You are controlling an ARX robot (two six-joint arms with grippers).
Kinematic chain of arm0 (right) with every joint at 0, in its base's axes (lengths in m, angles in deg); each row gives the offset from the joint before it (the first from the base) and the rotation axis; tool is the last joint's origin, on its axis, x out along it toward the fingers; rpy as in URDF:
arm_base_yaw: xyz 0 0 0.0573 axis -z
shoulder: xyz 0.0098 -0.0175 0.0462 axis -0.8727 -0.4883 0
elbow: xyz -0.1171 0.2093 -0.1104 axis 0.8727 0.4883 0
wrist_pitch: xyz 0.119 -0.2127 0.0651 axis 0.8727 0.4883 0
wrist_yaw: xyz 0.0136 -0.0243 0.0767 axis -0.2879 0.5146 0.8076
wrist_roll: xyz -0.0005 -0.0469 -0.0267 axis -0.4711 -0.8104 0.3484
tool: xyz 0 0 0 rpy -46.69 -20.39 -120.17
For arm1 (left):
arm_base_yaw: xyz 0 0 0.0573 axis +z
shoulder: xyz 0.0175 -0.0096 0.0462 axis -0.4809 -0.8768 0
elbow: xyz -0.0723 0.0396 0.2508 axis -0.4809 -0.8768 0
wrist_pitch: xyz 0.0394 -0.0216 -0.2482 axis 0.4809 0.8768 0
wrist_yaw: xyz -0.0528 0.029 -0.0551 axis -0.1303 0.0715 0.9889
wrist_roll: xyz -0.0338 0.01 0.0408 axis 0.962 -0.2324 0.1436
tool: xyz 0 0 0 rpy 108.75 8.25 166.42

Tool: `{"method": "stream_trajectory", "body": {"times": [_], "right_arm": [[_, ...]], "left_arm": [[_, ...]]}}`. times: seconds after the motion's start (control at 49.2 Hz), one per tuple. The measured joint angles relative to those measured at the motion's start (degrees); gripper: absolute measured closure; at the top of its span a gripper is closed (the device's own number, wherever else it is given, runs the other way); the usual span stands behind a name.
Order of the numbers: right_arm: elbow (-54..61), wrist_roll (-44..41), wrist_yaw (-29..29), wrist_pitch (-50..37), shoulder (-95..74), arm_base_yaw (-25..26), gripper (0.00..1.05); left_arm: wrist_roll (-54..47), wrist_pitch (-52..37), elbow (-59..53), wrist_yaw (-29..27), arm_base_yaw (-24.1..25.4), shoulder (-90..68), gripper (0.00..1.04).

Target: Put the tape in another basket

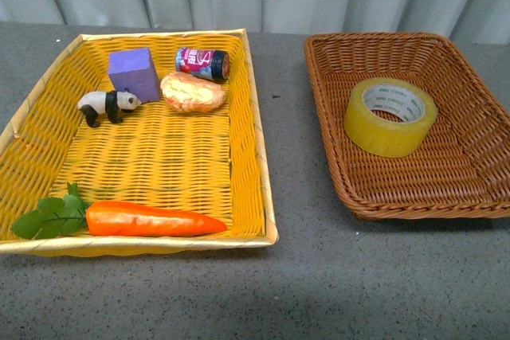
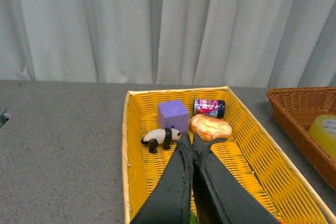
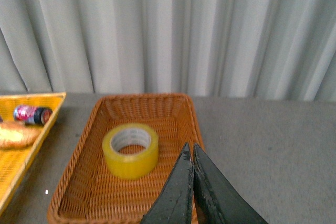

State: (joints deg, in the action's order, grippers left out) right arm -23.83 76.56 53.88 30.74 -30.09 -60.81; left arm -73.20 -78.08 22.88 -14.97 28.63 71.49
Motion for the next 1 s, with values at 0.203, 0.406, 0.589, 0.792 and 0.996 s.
{"method": "stream_trajectory", "body": {"times": [0.203, 0.406, 0.589, 0.792, 0.996], "right_arm": [[0.0, 0.02, -0.02, 4.07, 5.07, 0.0, 1.04], [0.0, 0.0, 0.0, 4.09, 5.11, 0.0, 0.84], [0.0, 0.0, -0.02, 4.09, 5.11, 0.0, 0.48], [0.0, 0.02, 0.0, 4.09, 5.11, 0.0, 0.08], [0.0, 0.04, -0.02, 4.09, 5.11, 0.0, 0.09]], "left_arm": [[0.0, 0.0, 0.0, -0.02, 0.0, 0.09, 1.01], [0.0, 0.0, 0.0, -0.02, 0.0, 0.09, 0.74], [0.0, 0.0, 0.0, -0.02, 0.0, 0.09, 0.38], [-0.04, 0.0, 0.0, -0.02, 0.0, 0.09, 0.06], [-0.04, 0.0, 0.0, -0.02, 0.0, 0.09, 0.07]]}}
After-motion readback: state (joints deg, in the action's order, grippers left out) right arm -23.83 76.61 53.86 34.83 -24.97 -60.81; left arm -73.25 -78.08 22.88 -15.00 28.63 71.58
